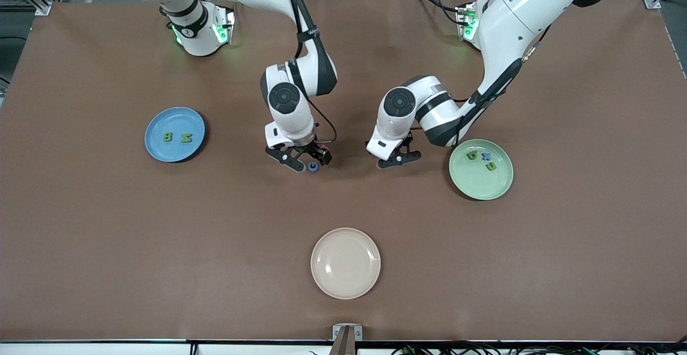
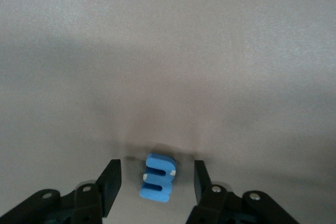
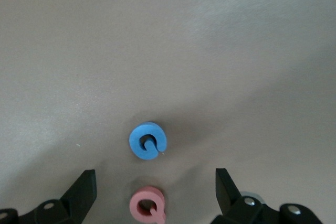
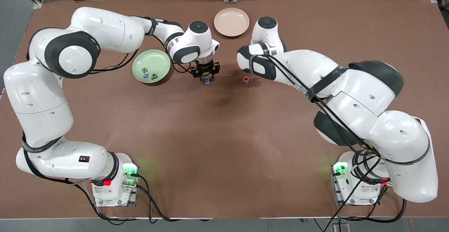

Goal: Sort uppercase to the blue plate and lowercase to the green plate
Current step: 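Grasp the blue m with the left gripper while the right gripper grasps G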

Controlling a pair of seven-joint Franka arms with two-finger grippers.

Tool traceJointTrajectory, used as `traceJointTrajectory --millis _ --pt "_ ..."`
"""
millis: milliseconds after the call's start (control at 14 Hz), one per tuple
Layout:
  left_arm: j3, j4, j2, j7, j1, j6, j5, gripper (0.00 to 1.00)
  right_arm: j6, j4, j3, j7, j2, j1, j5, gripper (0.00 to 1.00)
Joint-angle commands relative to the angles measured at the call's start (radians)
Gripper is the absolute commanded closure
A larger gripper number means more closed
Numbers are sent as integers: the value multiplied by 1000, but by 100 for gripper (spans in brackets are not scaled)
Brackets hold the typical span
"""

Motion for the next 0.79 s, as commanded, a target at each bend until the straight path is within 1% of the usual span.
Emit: traceJointTrajectory --millis 0,72,143,430,502,573,717 --pt "3 9 11 -19 -7 -9 34 43 54 31 63 11 43 -56 15 3" --pt "3 10 11 -19 -7 -9 34 46 60 33 72 9 49 -59 15 4" --pt "3 10 11 -19 -7 -8 34 51 61 33 74 6 54 -62 12 6" --pt "3 7 11 -19 -7 -9 34 76 59 39 75 -6 65 -76 2 20" --pt "3 9 8 -19 -7 -9 34 80 57 39 75 -8 65 -76 1 23" --pt "2 9 2 -17 -3 -9 34 82 57 41 75 -8 65 -79 1 25" --pt "-3 -8 -31 -8 22 -20 34 84 56 47 75 -18 65 -88 -1 29"
